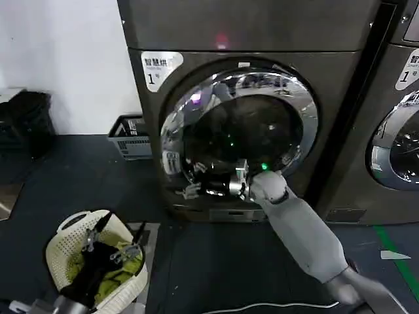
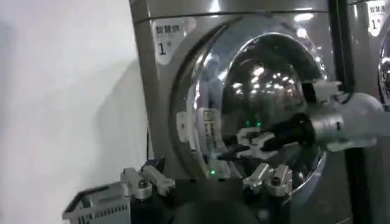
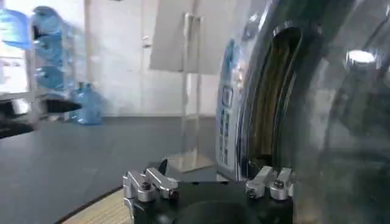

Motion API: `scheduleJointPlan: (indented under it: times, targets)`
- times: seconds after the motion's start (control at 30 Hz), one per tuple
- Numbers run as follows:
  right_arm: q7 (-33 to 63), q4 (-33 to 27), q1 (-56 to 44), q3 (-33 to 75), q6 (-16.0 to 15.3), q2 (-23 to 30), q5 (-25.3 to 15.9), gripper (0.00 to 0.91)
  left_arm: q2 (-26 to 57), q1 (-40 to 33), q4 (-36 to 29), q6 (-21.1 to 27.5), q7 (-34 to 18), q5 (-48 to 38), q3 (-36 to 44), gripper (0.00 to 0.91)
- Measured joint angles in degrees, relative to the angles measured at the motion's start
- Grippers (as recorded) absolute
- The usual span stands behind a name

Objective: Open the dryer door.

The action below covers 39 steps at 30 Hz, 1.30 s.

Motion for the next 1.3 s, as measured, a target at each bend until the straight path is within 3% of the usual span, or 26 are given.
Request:
scheduleJointPlan:
  times: [0.4, 1.13, 1.3]
  targets:
    - [-6.8, 3.8, -2.4, 1.8, 1.7, -3.7, 2.8, 0.907, 4.1, -6.5, 7.1, -0.8, -4.1, -5.9, -2.4, 0.907]
    - [-19.7, 6.8, -7.2, 6.4, 3.8, -8.7, 6.4, 0.907, 14.3, -14.3, 15.9, -3.4, -0.6, -15.2, -4.5, 0.907]
    - [-22.4, 7.5, -8.4, 7.4, 4.0, -9.8, 8.5, 0.907, 17.1, -16.8, 19.8, -5.4, 2.8, -16.4, -3.2, 0.907]
